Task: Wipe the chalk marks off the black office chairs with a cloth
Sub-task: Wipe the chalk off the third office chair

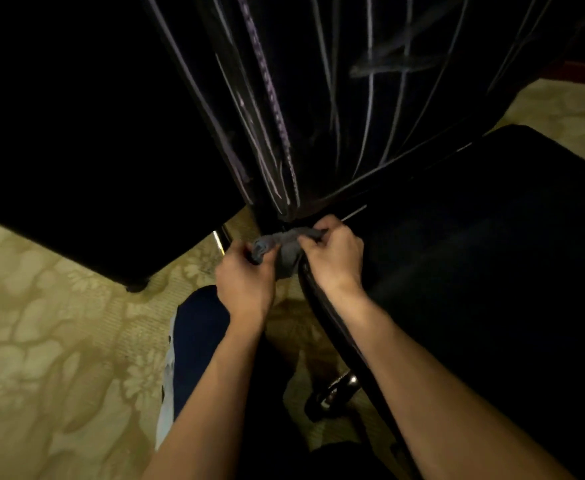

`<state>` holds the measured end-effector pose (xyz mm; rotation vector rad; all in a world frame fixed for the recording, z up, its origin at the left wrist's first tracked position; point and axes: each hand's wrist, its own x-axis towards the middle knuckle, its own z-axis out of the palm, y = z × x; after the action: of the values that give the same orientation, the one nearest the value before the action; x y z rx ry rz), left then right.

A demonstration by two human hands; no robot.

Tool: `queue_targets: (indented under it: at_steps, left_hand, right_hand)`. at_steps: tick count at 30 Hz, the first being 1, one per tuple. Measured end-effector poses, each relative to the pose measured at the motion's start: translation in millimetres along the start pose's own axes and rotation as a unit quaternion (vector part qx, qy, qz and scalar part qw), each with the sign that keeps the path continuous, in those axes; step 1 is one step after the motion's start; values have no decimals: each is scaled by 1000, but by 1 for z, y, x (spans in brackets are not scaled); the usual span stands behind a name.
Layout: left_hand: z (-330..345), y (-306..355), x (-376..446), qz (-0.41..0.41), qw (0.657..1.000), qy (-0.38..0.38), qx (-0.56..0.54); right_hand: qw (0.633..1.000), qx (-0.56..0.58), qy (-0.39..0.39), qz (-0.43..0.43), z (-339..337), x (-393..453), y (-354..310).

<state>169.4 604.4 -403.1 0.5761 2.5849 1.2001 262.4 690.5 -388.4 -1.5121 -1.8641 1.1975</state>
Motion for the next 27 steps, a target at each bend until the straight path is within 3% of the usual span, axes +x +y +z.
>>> queue_targets:
  at_steps: [4, 9, 14, 20, 24, 27]
  left_hand:
    - [3, 10, -6, -21, 998, -19, -58]
    - [-9, 28, -19, 110, 984, 51, -129]
    - [7, 18, -14, 81, 991, 80, -63]
    - [19, 6, -13, -6, 999, 31, -5]
    - [12, 15, -30, 63, 988, 93, -104]
    - [10, 22, -27, 100, 978, 135, -126]
  right_hand:
    - [999, 42, -25, 13, -6, 3, 1]
    - [983, 172, -2, -57, -6, -3, -1]
    - [997, 28, 23, -72, -3, -8, -1]
    - [996, -83, -15, -36, -4, -1, -5]
    - [994, 80, -11, -73, -8, -11, -5]
    - [989, 119, 20, -87, -9, -14, -8]
